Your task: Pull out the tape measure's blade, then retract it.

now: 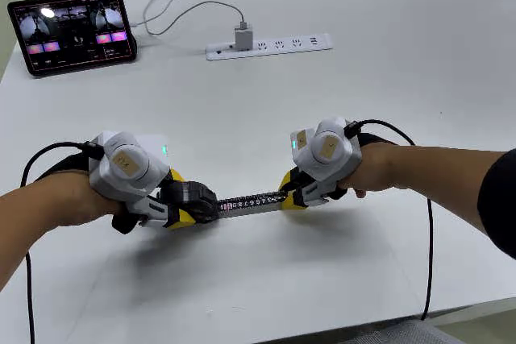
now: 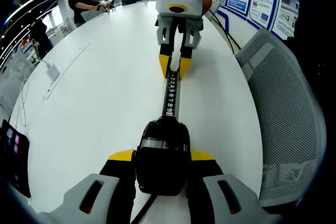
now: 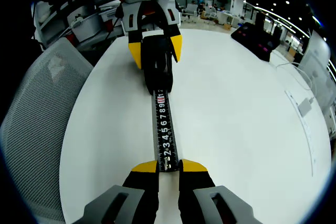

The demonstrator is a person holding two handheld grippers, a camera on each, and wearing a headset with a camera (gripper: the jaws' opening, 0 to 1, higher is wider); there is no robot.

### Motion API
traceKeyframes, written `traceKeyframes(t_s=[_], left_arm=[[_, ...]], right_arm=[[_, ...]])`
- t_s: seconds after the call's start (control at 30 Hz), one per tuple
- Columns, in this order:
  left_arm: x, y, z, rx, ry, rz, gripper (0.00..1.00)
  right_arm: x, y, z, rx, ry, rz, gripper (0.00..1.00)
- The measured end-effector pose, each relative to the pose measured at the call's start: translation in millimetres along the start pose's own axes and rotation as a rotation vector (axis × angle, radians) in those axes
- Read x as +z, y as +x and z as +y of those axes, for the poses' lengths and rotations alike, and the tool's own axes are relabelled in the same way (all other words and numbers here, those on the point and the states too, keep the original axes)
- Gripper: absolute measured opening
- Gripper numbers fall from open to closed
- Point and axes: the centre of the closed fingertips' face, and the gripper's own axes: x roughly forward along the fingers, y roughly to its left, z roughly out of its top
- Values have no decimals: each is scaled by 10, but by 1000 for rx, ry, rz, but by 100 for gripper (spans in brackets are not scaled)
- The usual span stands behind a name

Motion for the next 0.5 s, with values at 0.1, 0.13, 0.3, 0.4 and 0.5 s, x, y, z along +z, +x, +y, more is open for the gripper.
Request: traceKeyframes(t_s=[0.1, 0.13, 0.3, 0.4, 0.5], left_arm=[[2, 0, -1, 1, -2, -2, 32], [2, -1, -1, 1, -3, -3, 32], [-2, 1, 3, 0, -3, -3, 32], [-1, 1, 4, 0, -4, -4, 32], [-3, 3, 7, 1, -4, -4, 32]], right_arm=[[-12, -8, -2, 0, 2, 1, 10], [-14, -10, -3, 1, 2, 1, 10], [-33, -24, -5, 2, 5, -1, 10], [-44, -30, -10, 2, 5, -1, 9], [-56, -38, -11, 3, 7, -1, 9]])
